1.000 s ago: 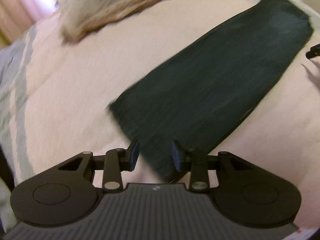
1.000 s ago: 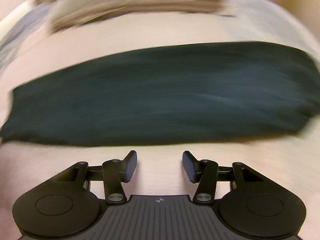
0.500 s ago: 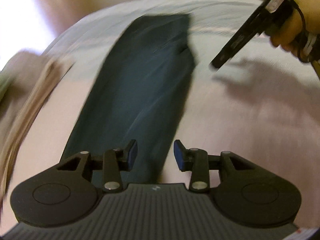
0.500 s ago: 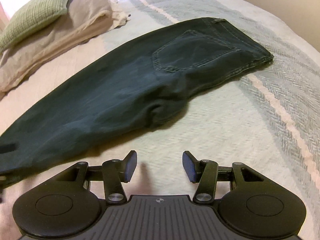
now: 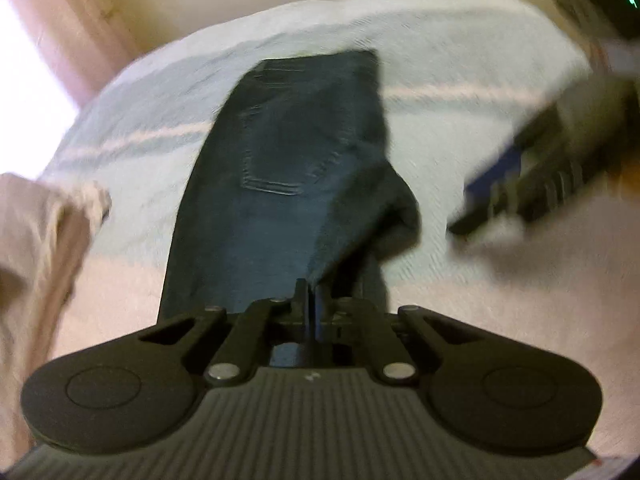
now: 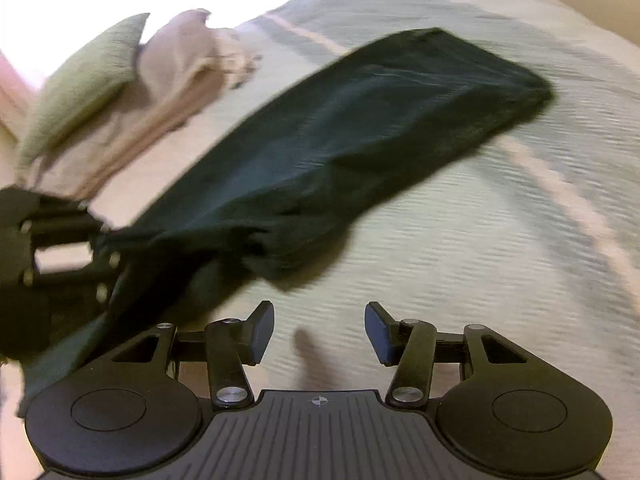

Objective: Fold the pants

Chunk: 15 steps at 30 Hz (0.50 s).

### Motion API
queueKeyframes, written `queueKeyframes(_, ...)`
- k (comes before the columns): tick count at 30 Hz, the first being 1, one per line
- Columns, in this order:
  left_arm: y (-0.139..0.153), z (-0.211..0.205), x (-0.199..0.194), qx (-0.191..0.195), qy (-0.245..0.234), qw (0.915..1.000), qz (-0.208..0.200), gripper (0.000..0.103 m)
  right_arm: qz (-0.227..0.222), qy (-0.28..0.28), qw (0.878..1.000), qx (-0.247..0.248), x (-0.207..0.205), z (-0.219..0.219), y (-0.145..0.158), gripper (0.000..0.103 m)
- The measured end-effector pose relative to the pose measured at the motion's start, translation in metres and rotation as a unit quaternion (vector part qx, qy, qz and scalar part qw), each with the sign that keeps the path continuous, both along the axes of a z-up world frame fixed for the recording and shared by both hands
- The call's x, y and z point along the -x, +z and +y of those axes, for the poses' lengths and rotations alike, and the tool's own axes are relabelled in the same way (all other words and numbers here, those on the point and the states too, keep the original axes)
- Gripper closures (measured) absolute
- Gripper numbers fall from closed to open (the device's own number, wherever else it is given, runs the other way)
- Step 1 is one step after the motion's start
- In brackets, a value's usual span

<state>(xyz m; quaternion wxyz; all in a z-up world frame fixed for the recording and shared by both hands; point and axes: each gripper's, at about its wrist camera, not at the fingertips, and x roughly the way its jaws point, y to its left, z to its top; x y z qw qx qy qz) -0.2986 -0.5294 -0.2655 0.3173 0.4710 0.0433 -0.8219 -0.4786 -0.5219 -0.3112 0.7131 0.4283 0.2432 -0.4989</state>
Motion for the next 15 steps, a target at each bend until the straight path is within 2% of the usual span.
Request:
queueKeyframes(1,0.003,-0.009,-0.004,-0.015,0.007,0.9998,0.009,0.102,-0.011,0.002,1.000,0.002,-0.007,-0.003,-0.001,0.055)
queueKeyframes(4,0.012,-0.017,-0.012,-0.024,0.010,0.9995,0.018,0.102,-0.031,-0.012,0.999,0.006,-0.026,-0.015,-0.006,0.055)
queueKeyframes(7,0.013,-0.016,-0.015,-0.029,0.005,0.9993,0.023,0.102,-0.060,-0.057,0.997,0.001,-0.034,-0.030,-0.015,0.055)
queueKeyframes(9,0.012,-0.013,-0.016,-0.026,-0.001,0.9994,0.023,0.102,-0.089,-0.096,0.991,-0.010,-0.028,-0.039,-0.022,0.055)
queueKeyframes(15,0.010,0.005,-0.015,-0.024,-0.026,0.9991,0.023,0.102,-0.120,-0.177,0.976,-0.042,0.010,-0.035,-0.019,0.055)
